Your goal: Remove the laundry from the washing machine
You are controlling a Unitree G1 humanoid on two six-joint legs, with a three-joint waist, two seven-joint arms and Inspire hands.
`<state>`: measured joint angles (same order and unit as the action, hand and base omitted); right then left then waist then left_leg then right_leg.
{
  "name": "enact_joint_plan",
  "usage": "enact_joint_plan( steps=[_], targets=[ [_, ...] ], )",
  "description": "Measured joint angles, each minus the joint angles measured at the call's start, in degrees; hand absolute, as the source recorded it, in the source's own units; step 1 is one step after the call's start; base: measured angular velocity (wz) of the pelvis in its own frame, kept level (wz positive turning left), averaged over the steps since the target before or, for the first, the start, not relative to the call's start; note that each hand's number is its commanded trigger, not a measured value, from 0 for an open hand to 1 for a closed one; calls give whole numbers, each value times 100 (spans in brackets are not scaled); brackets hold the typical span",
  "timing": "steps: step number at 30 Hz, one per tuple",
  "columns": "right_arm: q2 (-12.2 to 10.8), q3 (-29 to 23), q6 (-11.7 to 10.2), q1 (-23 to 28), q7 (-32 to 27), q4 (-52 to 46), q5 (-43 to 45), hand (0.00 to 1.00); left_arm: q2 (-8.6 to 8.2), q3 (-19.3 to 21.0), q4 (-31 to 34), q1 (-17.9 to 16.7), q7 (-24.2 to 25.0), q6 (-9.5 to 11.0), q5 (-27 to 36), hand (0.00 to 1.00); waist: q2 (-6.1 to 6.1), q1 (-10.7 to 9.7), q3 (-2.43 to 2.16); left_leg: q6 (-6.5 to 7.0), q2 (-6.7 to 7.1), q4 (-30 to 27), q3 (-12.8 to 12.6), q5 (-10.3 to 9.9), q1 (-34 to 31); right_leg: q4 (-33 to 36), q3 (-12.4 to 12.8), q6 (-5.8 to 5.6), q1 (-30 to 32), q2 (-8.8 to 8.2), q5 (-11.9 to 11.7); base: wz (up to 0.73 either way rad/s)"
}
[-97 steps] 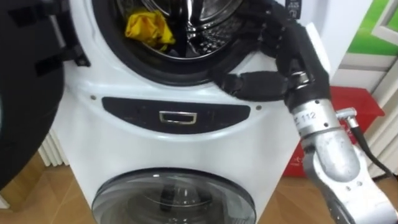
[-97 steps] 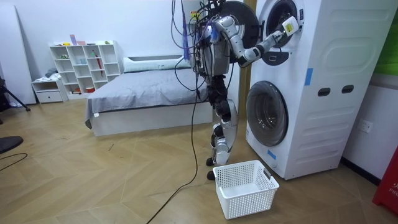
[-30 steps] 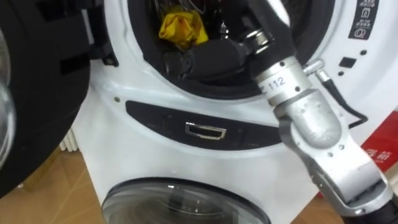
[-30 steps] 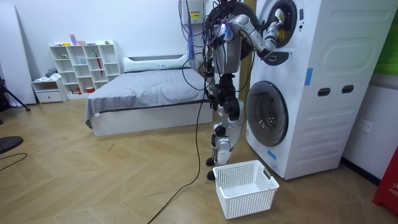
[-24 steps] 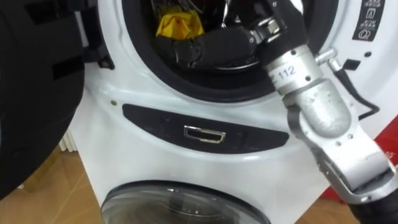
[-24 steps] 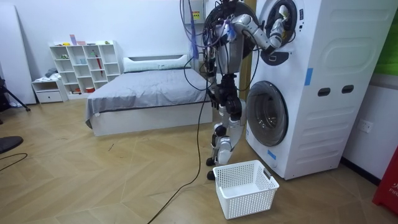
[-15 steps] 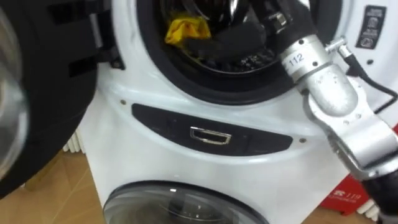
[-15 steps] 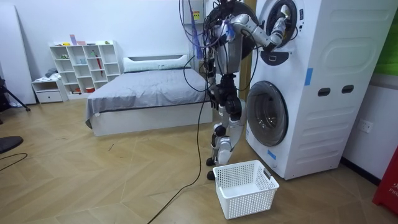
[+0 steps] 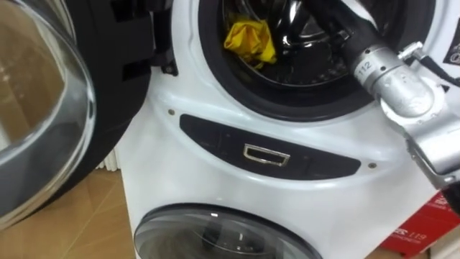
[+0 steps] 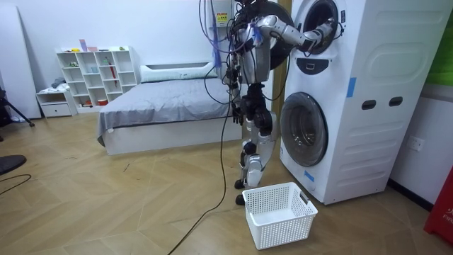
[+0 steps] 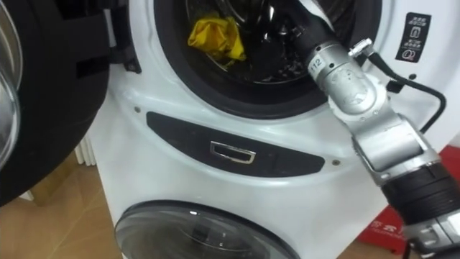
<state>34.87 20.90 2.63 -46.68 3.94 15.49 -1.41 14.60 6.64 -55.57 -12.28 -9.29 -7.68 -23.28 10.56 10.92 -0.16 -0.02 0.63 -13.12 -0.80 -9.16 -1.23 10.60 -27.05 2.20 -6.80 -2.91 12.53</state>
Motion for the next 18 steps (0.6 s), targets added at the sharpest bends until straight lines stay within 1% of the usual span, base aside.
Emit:
enact_joint_plan(
  steps=[3, 5, 7, 8, 9, 11, 13, 16, 18],
  targets=[
    [149, 141, -3, -26, 219, -5, 15, 0, 56, 2, -7, 33, 0, 29, -1, 0, 14, 4, -10, 0, 0, 45, 1, 0, 3, -2, 2, 0, 0, 0, 0, 0],
    [176, 162, -3, -26, 322, -5, 15, 0, 84, 3, -9, 38, 0, 31, -1, 0, 27, 5, -17, 0, -2, 57, -5, 0, 6, -3, 8, 0, 0, -1, 0, -2],
    [276, 301, 0, -43, 383, -5, 15, 0, 120, -1, -17, 35, 0, 31, 11, 0, 64, 13, -18, 11, -4, 124, -28, 21, 63, 0, 29, 0, -13, -8, 0, -5],
    [285, 317, 2, -44, 387, -5, 15, 0, 136, -1, -20, 35, 0, 31, 13, 0, 83, 15, -20, 10, -8, 148, -34, 30, 76, 0, 34, 0, -13, -10, 0, -4],
    [294, 324, 12, -50, 398, -5, 15, 0, 166, -2, -20, 37, 0, 30, 13, 0, 118, 19, -18, 9, -15, 156, -42, 32, 78, 0, 39, 0, -8, -8, 0, -4],
    [294, 333, 68, -51, 436, -12, 85, 0, 173, -12, -20, 37, -1, 29, 10, 0, 143, 22, -10, 9, -19, 165, -55, 32, 87, 0, 48, 0, -6, -9, 0, -2],
    [294, 337, 118, -53, 469, -19, 207, 0, 181, -13, -33, 49, -1, 34, 8, 0, 179, 17, 0, 9, 5, 170, -47, 32, 83, 0, 38, -1, -8, -10, 0, 0],
    [294, 343, 119, -55, 491, -25, 291, 0, 191, -18, -76, 53, -1, 47, 10, 0, 202, 15, 15, 9, 7, 184, -55, 32, 82, 2, 45, -1, -17, -7, 0, 0],
    [295, 409, 129, -115, 495, -49, 435, 0, 195, -113, -95, 51, -1, 51, 15, 0, 232, 25, 30, 9, 4, 186, -58, 32, 81, 3, 46, -1, -14, -4, 0, 0]
  ],
)
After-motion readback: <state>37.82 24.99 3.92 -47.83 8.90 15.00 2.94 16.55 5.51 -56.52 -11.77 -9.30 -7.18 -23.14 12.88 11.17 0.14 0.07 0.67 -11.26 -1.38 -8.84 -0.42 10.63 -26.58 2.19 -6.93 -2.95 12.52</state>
